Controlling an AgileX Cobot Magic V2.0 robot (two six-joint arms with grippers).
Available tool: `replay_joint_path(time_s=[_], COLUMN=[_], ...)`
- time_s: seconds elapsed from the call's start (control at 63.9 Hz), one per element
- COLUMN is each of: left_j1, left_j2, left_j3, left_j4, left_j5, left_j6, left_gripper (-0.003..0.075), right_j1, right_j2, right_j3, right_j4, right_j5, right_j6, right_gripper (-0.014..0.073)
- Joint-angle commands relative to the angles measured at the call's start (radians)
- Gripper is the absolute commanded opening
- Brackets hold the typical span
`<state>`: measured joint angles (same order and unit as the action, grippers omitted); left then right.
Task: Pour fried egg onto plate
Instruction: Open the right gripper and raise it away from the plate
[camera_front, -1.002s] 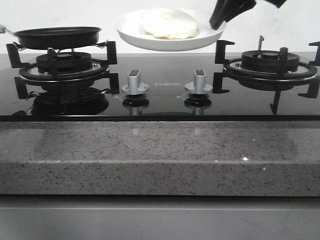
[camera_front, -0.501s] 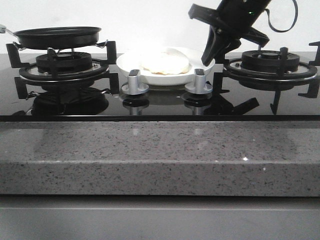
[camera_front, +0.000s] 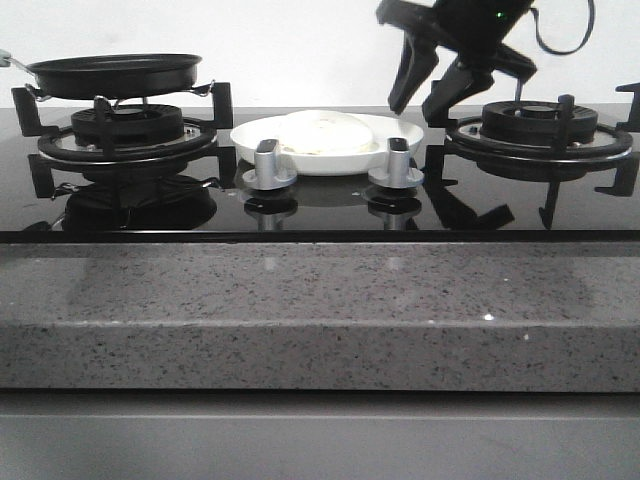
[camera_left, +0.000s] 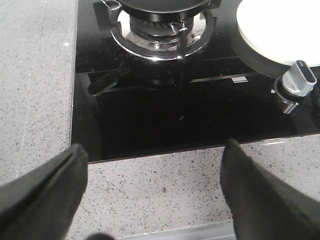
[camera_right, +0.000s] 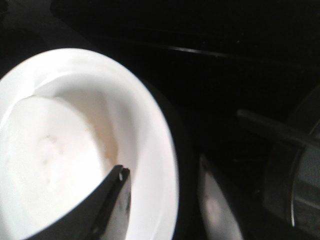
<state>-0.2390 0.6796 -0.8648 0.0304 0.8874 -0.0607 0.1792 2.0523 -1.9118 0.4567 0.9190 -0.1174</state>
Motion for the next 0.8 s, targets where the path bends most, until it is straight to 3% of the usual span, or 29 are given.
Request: replay_joint_path(time_s=[0.0, 0.329, 0.783], left_j1=[-0.007, -0.007, -0.007], left_j2=[-0.001, -0.001, -0.001], left_j3=[-0.026, -0.026, -0.026], left_j4=[-0.006, -0.006, -0.006], left_j5=[-0.074, -0.066, -0.066], left_j6=[-0.009, -0.009, -0.009], left_gripper=[0.0533, 0.0533, 0.0533], right_j1=[0.0, 0.068, 0.068], right_j2=[-0.127, -0.469, -0.956], right_j3=[-0.028, 0.31, 0.819], right_j4=[0.025, -0.026, -0.077], right_j5=[-0.02, -0.131, -0.133], right_j6=[-0.045, -0.102, -0.102], right_gripper=[0.036, 0.036, 0.036])
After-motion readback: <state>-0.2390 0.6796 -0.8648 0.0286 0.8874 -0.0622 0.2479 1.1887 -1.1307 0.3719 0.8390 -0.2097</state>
